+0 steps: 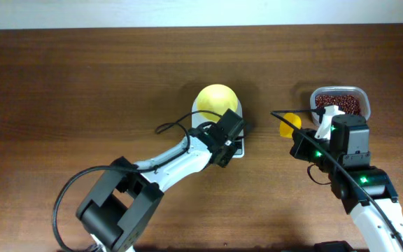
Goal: Scoop item into bowl and weigh 50g on scale
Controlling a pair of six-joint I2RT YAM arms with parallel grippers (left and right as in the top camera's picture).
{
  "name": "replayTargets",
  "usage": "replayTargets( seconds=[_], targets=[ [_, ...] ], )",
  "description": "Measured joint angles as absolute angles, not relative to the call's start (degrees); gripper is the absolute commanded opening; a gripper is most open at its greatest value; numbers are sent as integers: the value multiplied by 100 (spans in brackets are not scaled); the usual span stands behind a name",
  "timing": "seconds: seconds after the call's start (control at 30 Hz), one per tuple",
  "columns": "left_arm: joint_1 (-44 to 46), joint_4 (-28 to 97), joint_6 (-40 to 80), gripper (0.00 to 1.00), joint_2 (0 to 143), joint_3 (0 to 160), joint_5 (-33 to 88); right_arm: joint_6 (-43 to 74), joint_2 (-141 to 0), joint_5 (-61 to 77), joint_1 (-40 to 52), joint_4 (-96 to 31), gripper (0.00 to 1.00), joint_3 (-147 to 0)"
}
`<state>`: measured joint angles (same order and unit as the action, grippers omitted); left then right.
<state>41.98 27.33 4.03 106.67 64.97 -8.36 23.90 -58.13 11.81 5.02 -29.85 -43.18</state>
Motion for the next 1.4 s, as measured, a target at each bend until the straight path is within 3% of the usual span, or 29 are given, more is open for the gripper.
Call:
replayTargets(
  seconds=[0.1, 0.23, 0.33, 0.43, 0.77, 1.03, 1.13, 1.17, 1.27, 1.4],
  targets=[
    [4198, 3479, 386, 9, 9926, 6737, -648, 2403, -5817, 1184, 502, -2209, 4, -4316],
    [4193, 3323, 344, 11, 8147, 7070, -950, 2425, -6051, 1184, 502, -698, 4, -4329],
    [4145, 3361, 342, 4, 8047, 7072, -1337, 2423, -6661, 1188, 502, -132, 4, -4329],
    [3651, 3411, 340, 4, 8051, 7072, -1470, 2508, -7065, 1361, 502, 401, 4, -4318],
    [1380, 3415, 342, 2, 8051, 7072, -1509, 2869, -7155, 2003, 502, -834, 4, -4329],
    [972, 3424, 340, 2, 8252, 7072, -1229, 2873, -7155, 2012, 502, -989, 4, -4329],
    [972, 3426, 333, 22, 8252, 7072, -1216, 2873, -7155, 2040, 502, -1229, 4, -4329],
    [972, 3448, 314, 36, 8252, 7072, -1205, 2877, -7159, 2049, 502, -1319, 4, -4329],
    [972, 3454, 292, 99, 8252, 7072, -1179, 2873, -7159, 2049, 502, -1544, 4, -4329],
    [972, 3454, 296, 99, 8252, 7072, -1179, 2681, -7159, 2049, 502, -1586, 4, -4329]
  ],
)
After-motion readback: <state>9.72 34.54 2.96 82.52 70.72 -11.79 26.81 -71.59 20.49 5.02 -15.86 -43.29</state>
